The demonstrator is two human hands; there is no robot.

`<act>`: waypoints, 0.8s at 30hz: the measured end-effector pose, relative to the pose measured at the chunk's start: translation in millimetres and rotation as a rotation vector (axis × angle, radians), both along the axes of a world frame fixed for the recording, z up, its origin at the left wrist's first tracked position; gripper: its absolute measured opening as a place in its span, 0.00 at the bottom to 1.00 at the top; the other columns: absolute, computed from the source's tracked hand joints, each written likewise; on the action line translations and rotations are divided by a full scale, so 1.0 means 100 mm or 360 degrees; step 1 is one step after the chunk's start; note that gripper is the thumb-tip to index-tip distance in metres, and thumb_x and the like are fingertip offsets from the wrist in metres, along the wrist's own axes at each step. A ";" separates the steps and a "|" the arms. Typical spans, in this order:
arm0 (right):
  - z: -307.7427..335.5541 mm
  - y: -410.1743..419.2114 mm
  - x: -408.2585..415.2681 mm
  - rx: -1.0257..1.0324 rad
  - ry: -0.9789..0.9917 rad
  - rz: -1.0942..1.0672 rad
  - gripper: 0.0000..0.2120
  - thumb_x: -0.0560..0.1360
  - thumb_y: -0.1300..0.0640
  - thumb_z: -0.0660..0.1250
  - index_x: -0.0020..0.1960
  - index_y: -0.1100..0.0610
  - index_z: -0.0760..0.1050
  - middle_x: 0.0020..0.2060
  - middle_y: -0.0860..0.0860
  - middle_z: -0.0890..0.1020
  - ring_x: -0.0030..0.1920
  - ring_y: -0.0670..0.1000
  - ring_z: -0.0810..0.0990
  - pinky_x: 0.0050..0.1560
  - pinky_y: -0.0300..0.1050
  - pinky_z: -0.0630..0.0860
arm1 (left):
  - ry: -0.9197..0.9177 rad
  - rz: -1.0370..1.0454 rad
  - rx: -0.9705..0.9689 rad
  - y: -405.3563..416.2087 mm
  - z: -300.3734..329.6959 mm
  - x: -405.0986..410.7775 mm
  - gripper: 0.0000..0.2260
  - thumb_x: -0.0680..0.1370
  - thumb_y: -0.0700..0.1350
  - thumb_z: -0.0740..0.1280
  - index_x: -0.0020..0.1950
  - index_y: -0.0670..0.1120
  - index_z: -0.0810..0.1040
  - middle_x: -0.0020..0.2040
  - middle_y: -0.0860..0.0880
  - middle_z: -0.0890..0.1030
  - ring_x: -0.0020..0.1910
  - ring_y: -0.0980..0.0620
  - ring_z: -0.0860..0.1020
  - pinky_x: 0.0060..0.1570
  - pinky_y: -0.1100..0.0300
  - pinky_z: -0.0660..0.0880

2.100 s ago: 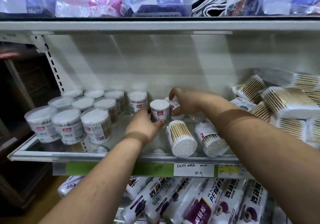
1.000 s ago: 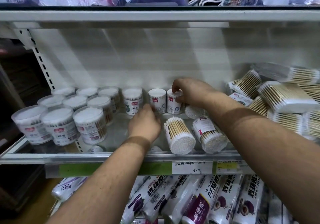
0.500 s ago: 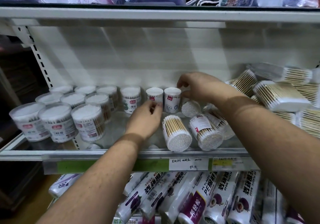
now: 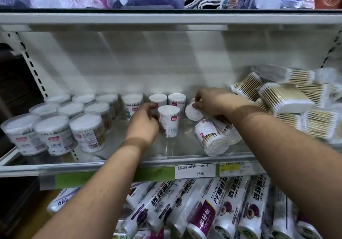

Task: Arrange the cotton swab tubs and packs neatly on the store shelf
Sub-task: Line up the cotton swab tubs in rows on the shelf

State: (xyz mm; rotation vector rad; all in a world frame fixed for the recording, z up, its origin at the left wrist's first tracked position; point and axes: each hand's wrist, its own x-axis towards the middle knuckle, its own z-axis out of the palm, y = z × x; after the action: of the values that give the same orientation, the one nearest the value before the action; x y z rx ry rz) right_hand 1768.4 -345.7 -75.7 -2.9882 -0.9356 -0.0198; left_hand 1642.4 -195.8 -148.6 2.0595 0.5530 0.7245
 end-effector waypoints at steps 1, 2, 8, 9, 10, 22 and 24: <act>0.00 0.00 0.02 0.0031 0.0015 -0.0025 0.20 0.81 0.44 0.59 0.61 0.58 0.76 0.59 0.57 0.81 0.56 0.58 0.79 0.54 0.47 0.72 | -0.0064 -0.0070 -0.0007 -0.03 0.01 -0.03 0.22 0.75 0.31 0.56 0.64 0.48 0.76 0.57 0.48 0.80 0.55 0.50 0.78 0.59 0.59 0.73; 0.01 -0.01 0.05 0.0062 0.0033 -0.0050 0.19 0.82 0.44 0.57 0.56 0.59 0.77 0.56 0.57 0.82 0.52 0.58 0.79 0.51 0.46 0.72 | -0.0106 -0.0145 -0.0014 -0.05 0.03 -0.06 0.26 0.73 0.29 0.56 0.67 0.49 0.74 0.59 0.49 0.79 0.56 0.52 0.76 0.60 0.62 0.70; 0.03 -0.03 0.08 0.0050 0.0168 -0.0041 0.22 0.84 0.45 0.51 0.50 0.58 0.77 0.53 0.55 0.83 0.49 0.58 0.78 0.53 0.45 0.71 | -0.0038 -0.0390 0.0008 -0.07 -0.03 -0.16 0.27 0.73 0.35 0.65 0.69 0.57 0.71 0.65 0.53 0.75 0.61 0.57 0.74 0.66 0.61 0.68; 0.01 -0.04 0.09 0.0046 0.0197 -0.0030 0.24 0.84 0.44 0.51 0.49 0.59 0.78 0.51 0.54 0.83 0.47 0.57 0.79 0.54 0.46 0.72 | -0.0026 -0.0393 0.0015 -0.06 -0.04 -0.15 0.26 0.73 0.39 0.67 0.68 0.58 0.71 0.66 0.53 0.75 0.62 0.56 0.74 0.68 0.57 0.69; 0.00 -0.04 0.09 0.0046 0.0231 -0.0028 0.25 0.84 0.43 0.51 0.49 0.59 0.79 0.48 0.53 0.84 0.45 0.56 0.79 0.53 0.47 0.73 | -0.0010 -0.0388 0.0042 -0.05 -0.05 -0.15 0.25 0.74 0.42 0.69 0.68 0.59 0.70 0.66 0.53 0.74 0.63 0.56 0.74 0.69 0.55 0.68; 0.02 -0.03 0.00 0.0319 0.0310 0.0135 0.24 0.74 0.32 0.63 0.54 0.52 0.77 0.44 0.49 0.83 0.43 0.51 0.82 0.50 0.49 0.79 | -0.0019 -0.0051 0.0322 -0.04 -0.08 -0.13 0.26 0.73 0.52 0.73 0.68 0.51 0.69 0.67 0.52 0.71 0.67 0.53 0.70 0.69 0.56 0.66; 0.04 -0.03 -0.03 0.0402 0.0417 0.0214 0.21 0.73 0.36 0.69 0.59 0.48 0.76 0.46 0.47 0.82 0.42 0.51 0.82 0.48 0.47 0.79 | -0.0023 -0.0018 0.0339 -0.04 -0.09 -0.13 0.26 0.73 0.53 0.73 0.68 0.50 0.69 0.67 0.51 0.71 0.67 0.52 0.70 0.68 0.57 0.66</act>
State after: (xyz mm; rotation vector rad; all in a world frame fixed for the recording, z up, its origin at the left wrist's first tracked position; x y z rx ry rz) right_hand 1765.9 -349.1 -71.7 -2.6123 -1.0135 0.2306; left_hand 1629.6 -199.3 -157.1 2.2497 0.4722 0.8205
